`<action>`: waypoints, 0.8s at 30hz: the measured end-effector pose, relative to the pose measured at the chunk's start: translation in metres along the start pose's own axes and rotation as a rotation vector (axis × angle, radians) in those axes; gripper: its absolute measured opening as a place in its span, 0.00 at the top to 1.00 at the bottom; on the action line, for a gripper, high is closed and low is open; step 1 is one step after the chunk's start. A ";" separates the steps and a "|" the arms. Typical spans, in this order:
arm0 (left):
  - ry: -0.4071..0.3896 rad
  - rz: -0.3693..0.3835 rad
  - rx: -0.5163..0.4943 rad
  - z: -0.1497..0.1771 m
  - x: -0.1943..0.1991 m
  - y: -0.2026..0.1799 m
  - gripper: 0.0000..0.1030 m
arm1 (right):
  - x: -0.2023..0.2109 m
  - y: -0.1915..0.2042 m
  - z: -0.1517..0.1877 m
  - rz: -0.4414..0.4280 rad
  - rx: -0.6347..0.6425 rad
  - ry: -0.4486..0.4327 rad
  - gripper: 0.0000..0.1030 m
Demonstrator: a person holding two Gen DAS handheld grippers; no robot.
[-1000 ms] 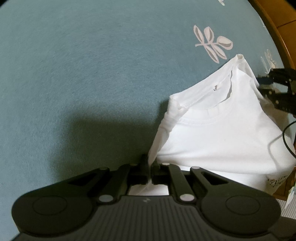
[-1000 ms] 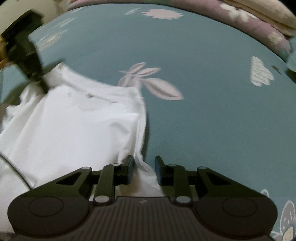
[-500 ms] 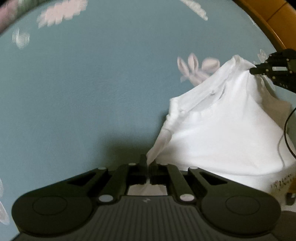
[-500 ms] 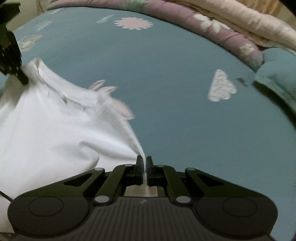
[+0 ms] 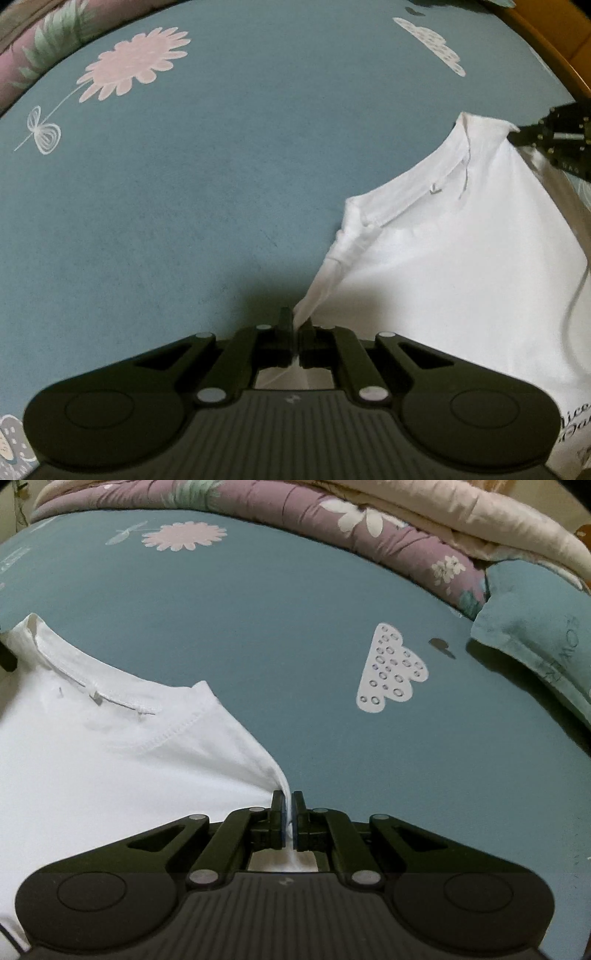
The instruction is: Fold clothes
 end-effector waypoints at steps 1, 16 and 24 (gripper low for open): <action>0.006 0.002 0.011 0.002 -0.004 0.003 0.90 | -0.004 0.000 0.001 -0.004 -0.010 0.004 0.93; -0.032 0.029 0.295 0.103 0.059 0.012 0.61 | 0.083 -0.006 0.089 -0.064 -0.282 -0.021 0.65; -0.073 -0.033 0.394 0.151 0.080 -0.019 0.62 | 0.099 0.031 0.136 -0.112 -0.401 -0.013 0.65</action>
Point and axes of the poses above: each gripper's, at about its wrist camera, not at the fingertips, and x roughly against the way its jaws point, y to its left, z to its underside, the point moved 6 cm from there along -x, roughly the way its jaws point, and after that the axes turned 8 degrees about -z, right-handed, at the moved point
